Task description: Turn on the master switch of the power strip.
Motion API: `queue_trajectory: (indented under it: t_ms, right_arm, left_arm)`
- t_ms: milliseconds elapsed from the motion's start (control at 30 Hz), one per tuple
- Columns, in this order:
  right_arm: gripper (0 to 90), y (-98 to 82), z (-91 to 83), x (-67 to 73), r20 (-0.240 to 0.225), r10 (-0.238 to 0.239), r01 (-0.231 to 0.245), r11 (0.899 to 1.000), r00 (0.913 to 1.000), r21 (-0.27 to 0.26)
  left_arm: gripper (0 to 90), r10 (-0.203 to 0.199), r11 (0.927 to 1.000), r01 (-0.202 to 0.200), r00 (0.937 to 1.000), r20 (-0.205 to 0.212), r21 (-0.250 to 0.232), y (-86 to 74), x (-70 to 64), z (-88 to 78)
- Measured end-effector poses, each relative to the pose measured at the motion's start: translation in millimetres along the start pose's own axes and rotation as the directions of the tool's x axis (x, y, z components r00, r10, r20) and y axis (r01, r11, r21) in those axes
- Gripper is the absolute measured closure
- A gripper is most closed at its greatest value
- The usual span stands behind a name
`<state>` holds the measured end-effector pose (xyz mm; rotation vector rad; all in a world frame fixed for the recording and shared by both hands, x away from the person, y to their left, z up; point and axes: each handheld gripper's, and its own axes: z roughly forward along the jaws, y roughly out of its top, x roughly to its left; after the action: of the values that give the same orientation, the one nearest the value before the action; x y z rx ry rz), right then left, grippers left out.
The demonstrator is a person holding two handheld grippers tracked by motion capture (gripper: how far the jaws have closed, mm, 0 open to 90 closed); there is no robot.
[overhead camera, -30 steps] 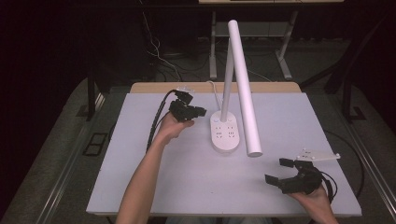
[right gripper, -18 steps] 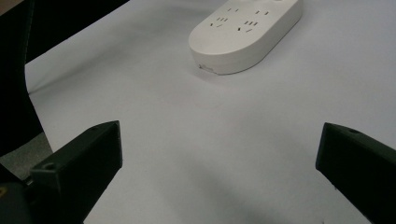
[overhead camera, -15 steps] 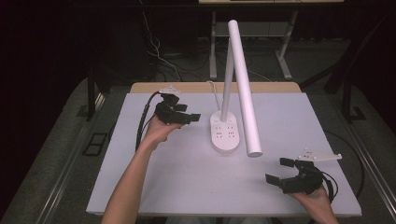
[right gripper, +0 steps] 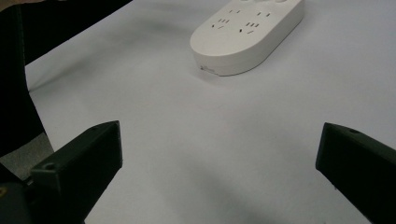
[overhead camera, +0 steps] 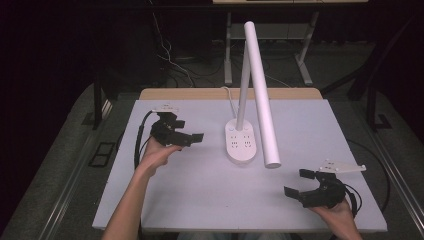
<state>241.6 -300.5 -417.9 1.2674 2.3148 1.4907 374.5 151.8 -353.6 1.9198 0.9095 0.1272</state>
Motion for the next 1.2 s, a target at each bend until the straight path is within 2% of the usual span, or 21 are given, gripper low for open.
queue_trajectory:
  t_ms: [233, 367, 667, 1200]
  right_arm:
    - [0.0, 0.3, -0.3, 0.6, -0.001, -0.005, 0.005, 1.0, 1.0, 0.004]
    - [0.0, 0.2, -0.1, 0.8, -0.001, -0.009, 0.009, 1.0, 1.0, 0.0]
    - [0.0, 0.4, -0.1, 2.5, -0.003, -0.013, 0.013, 1.0, 0.9999, 0.004]
    - [0.0, 0.0, 2.8, 5.1, -0.009, -0.022, 0.022, 1.0, 0.9997, 0.015]
  left_arm:
    - [0.0, -0.006, 0.9993, 0.006, 1.0, -0.008, -0.036, -18.3, -6.0, -15.7]
    - [0.0, -0.008, 0.9991, 0.008, 0.9999, -0.007, -0.042, -28.6, -10.0, -19.4]
    - [0.0, -0.017, 0.9962, 0.016, 0.9998, -0.007, -0.086, -49.2, -17.5, -33.8]
    - [0.0, -0.026, 0.9962, 0.027, 0.9994, 0.022, -0.083, -97.9, -36.5, -38.7]
